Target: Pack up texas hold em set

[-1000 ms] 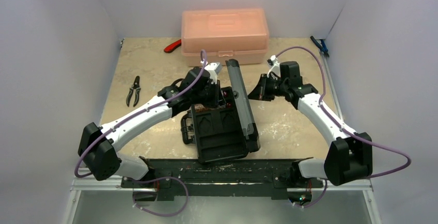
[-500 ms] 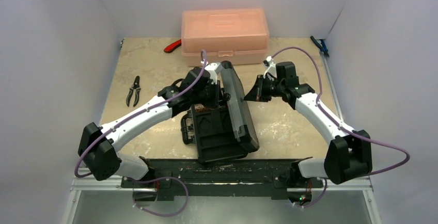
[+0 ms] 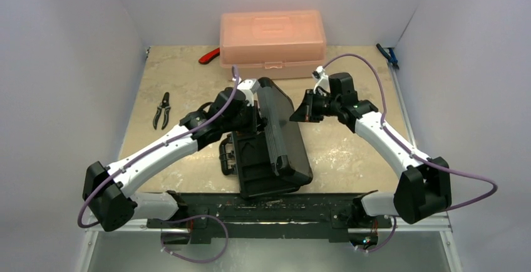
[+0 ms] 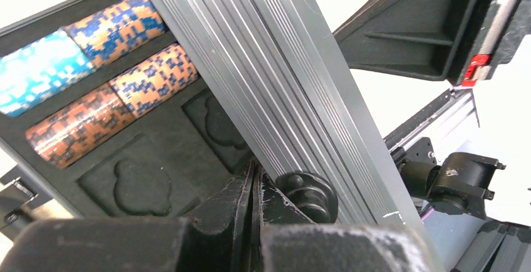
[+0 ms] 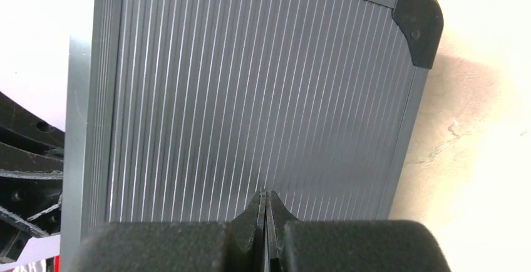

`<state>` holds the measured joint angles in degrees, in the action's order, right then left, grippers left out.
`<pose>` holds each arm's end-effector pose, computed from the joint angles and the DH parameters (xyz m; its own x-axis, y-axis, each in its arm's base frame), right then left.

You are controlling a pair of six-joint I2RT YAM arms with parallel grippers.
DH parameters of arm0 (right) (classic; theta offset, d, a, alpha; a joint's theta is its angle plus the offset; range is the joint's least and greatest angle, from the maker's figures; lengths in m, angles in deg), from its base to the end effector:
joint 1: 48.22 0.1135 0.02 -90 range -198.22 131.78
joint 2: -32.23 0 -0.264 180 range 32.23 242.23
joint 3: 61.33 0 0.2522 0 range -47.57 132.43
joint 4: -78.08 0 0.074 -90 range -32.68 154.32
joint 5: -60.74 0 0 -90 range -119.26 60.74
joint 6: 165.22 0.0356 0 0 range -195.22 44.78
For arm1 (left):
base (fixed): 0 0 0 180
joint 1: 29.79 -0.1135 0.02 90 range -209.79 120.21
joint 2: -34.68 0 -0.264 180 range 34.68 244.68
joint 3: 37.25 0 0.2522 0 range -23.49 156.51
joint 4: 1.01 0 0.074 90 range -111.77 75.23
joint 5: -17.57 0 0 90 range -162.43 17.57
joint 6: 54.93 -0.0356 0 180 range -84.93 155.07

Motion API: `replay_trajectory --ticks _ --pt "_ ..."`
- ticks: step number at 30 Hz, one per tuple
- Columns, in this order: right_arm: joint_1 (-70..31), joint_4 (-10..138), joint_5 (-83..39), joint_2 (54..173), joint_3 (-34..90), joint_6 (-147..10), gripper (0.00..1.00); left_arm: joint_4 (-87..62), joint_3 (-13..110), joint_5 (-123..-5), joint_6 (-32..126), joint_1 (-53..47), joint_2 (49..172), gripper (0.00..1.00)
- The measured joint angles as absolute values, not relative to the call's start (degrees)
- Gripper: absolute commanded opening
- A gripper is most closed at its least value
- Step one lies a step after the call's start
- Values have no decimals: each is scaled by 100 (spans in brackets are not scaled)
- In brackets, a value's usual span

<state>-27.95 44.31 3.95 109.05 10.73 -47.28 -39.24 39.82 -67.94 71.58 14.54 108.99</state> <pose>0.2675 0.1196 0.2850 -0.8404 0.1075 -0.5312 -0.3374 0.6634 0.6679 0.2053 -0.2044 0.3163 -0.7752 -0.0719 -0.6276 0.3496 0.7786 -0.5211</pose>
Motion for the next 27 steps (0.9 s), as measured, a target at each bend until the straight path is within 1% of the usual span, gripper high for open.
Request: replay_trajectory --ticks 4,10,15,27 --pt "-2644 4448 393 10973 1134 -4713 1 -3964 3639 -7017 7206 1452 10627 0" --pt "-2325 4575 338 11139 1156 -4656 1 -3988 3132 -7282 7304 1448 10568 0" --pt "-1892 4676 155 11204 1156 -4562 1 -4075 2618 -7688 7361 1417 10297 0" --pt "-1121 4984 -66 11657 1174 -4315 0 -4414 2013 -8547 7365 1373 9795 0"
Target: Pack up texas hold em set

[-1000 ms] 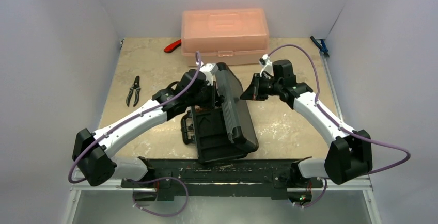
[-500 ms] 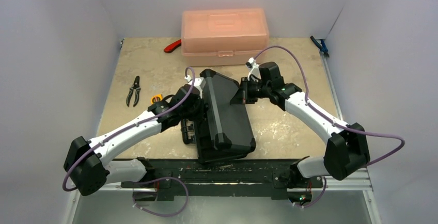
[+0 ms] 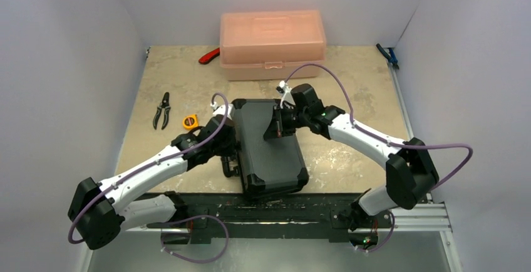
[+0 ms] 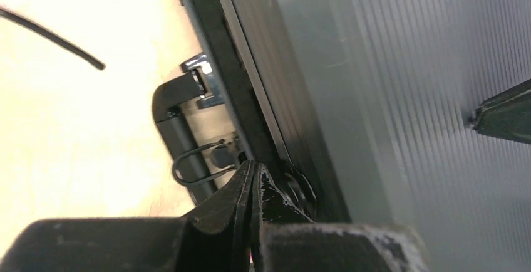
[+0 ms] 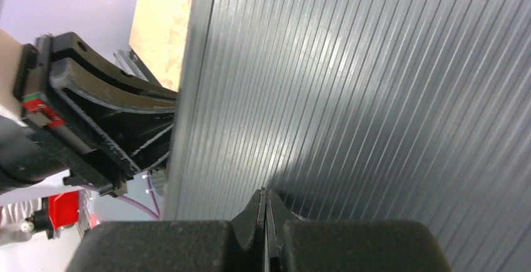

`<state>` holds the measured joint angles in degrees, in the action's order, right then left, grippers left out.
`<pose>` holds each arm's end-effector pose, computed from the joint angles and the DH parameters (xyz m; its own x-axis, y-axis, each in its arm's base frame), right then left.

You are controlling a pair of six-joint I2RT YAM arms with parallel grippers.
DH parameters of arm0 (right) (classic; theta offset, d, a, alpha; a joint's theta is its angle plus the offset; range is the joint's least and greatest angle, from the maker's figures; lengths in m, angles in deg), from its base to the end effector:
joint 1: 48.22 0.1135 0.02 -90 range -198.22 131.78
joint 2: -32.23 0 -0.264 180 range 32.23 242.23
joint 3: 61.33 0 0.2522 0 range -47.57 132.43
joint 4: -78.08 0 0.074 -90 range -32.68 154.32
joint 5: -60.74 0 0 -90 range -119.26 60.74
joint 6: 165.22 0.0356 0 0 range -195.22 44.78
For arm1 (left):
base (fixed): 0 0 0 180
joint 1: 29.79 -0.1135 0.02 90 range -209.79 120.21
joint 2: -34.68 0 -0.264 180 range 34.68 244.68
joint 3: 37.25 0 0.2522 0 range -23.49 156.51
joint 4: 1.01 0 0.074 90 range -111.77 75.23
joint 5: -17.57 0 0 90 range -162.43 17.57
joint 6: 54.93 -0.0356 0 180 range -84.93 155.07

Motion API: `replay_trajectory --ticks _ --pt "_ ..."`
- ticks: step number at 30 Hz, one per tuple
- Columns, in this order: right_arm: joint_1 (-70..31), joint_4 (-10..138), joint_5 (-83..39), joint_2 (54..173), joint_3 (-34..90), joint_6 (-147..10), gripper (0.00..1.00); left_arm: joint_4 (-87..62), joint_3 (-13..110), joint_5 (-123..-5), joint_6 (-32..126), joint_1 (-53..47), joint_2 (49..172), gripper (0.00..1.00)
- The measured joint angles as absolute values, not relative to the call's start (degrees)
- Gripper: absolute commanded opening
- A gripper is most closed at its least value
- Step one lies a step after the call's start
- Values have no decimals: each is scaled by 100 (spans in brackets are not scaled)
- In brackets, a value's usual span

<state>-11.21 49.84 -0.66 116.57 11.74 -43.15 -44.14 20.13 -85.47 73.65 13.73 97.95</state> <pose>0.2473 0.2077 0.2600 -0.8677 -0.0703 -0.4921 -0.4280 0.6091 0.6677 0.1675 -0.1480 0.2414 -0.7794 -0.0977 -0.6189 0.0992 0.9561 -0.2758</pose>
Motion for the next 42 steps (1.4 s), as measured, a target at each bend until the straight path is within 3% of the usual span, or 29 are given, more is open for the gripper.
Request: replay_trajectory --ticks 6,8,16,20,42 --pt "-815 4964 -162 11969 1189 -4278 0 -4873 1871 -8694 7527 1430 9172 0" --pt "-762 4953 -191 12031 1189 -4269 0 -5008 1842 -8794 7604 1461 8846 5" --pt "-653 4864 -344 12114 1218 -4267 0 -5581 1591 -9209 7881 1459 7933 51" --pt "-577 4820 -427 12125 1349 -4267 0 -5797 1510 -9345 8043 1459 7769 63" --pt "245 4595 -580 12866 2223 -4269 0 -6394 741 -10184 8795 1459 7091 71"
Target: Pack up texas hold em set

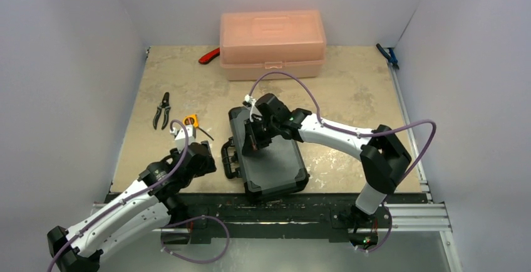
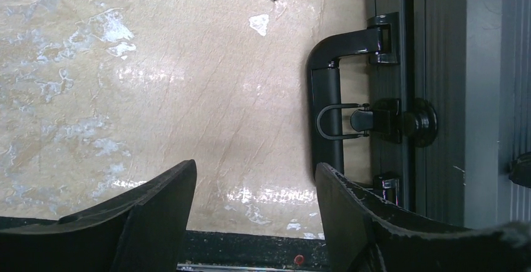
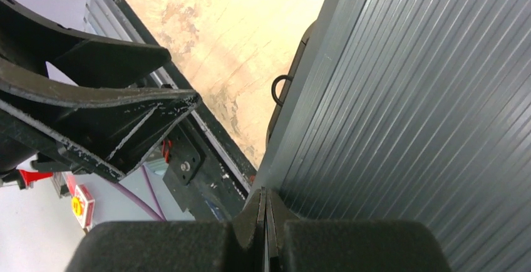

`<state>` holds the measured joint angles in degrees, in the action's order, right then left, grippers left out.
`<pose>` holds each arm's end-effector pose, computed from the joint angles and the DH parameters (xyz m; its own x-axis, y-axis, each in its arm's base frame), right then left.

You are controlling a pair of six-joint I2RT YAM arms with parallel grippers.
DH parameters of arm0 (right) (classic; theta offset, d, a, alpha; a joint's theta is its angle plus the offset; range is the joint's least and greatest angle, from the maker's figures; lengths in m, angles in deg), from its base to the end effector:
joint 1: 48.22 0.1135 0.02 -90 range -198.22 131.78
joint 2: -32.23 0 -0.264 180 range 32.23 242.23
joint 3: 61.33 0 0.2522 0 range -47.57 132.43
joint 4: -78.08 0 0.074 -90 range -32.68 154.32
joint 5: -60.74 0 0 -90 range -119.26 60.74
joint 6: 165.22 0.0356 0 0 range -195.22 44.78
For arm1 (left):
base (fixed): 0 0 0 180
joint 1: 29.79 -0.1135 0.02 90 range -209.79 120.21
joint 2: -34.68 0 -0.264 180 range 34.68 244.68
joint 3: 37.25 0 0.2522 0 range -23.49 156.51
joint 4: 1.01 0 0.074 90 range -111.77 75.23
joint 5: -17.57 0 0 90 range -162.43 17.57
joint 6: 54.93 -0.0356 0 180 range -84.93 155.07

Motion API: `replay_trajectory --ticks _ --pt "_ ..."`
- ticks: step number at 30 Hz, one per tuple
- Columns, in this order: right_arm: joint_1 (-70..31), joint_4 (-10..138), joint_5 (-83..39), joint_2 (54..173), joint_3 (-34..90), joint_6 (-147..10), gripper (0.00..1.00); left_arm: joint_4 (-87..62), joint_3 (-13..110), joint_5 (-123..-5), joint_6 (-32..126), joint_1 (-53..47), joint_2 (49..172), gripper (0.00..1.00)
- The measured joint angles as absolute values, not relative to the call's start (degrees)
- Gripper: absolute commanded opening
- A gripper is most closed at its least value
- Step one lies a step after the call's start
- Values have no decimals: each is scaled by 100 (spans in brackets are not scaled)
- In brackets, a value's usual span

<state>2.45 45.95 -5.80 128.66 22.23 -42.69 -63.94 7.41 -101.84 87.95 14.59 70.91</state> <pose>0.2241 0.2958 0.2442 -0.8553 -0.2656 -0.4448 -0.5077 0.6007 0.6176 0.0962 -0.0697 0.2210 -0.6745 -0.3119 -0.6692 -0.2193 0.9501 -0.2218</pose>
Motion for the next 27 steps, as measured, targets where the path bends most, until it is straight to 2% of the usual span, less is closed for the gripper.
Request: replay_trajectory --ticks 3,7,15,24,27 --pt "263 4593 -578 13005 2295 -4275 0 -6309 612 -10189 8799 1443 6966 74" --pt "278 4591 -580 13110 2420 -4304 0 -6189 529 -10049 8780 1249 6951 73" --pt "278 4588 -591 13191 2518 -4418 0 -5686 207 -9094 8539 197 7231 56" --pt "278 4848 -580 13213 2299 -4483 0 -5129 144 -8593 8327 84 7670 40" --pt "278 4969 -573 13211 2238 -4485 0 -5019 98 -8506 8262 58 7817 38"
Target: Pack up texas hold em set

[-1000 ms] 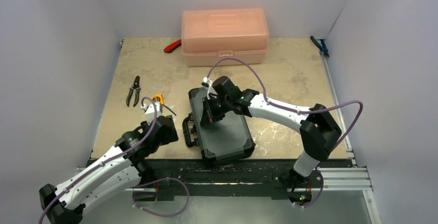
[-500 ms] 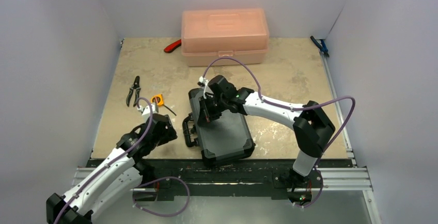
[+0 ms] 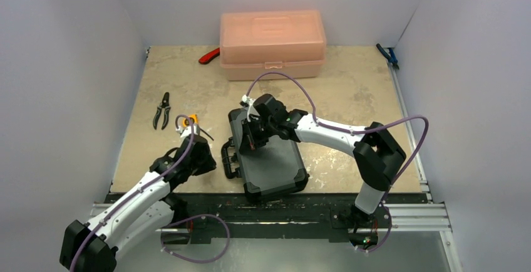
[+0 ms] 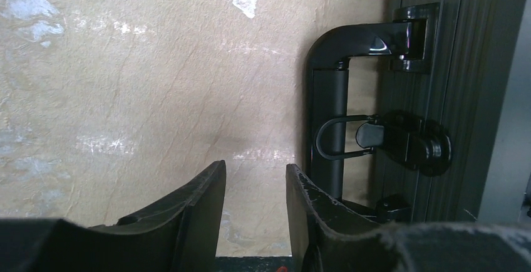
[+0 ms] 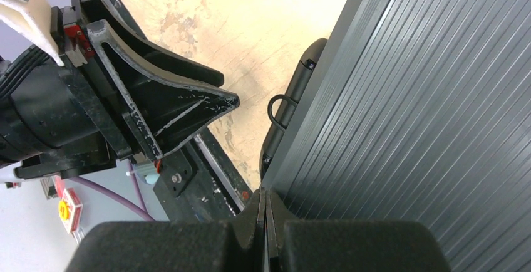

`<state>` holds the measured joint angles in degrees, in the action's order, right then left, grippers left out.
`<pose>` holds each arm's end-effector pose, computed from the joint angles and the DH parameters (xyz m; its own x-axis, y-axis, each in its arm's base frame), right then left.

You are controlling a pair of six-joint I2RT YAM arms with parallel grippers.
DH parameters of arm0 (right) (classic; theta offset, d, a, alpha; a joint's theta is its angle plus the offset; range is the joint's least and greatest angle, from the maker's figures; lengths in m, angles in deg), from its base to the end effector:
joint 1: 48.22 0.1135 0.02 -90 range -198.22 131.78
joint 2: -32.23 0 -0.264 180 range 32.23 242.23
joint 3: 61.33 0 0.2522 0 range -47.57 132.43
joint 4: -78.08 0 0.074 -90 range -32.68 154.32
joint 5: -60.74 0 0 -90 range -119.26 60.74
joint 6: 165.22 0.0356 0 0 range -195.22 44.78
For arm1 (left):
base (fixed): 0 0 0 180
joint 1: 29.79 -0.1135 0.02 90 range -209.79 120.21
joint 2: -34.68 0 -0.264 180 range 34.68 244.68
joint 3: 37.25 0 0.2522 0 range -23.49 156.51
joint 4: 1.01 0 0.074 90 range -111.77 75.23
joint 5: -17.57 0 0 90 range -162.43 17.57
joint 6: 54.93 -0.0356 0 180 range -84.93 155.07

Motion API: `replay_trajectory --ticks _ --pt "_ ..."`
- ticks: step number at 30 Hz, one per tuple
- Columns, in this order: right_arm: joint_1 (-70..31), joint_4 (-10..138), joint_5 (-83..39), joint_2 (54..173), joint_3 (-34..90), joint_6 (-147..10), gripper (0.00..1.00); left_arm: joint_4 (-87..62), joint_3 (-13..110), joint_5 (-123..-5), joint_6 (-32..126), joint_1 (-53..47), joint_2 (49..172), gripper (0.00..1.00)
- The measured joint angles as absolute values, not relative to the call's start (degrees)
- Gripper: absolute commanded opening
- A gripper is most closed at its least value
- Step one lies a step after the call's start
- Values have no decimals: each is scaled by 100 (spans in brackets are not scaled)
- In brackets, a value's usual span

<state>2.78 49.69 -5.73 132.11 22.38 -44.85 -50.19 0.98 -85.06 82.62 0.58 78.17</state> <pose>0.2303 0.3070 0.2285 -0.8317 -0.2905 -0.4731 -0.5460 0.5828 0.6019 0.1272 -0.0655 0.1836 -0.7568 -0.3910 -0.5238 -0.2590 0.9151 -0.3091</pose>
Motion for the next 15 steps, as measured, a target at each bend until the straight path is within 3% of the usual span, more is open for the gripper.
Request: replay_trajectory --ticks 5,15 --pt "276 5089 -573 13198 2175 -4503 0 -4879 98 -8468 8240 53 7954 35" --pt "274 5194 -573 13189 2138 -4573 0 -4252 76 -8171 8246 34 8700 17"
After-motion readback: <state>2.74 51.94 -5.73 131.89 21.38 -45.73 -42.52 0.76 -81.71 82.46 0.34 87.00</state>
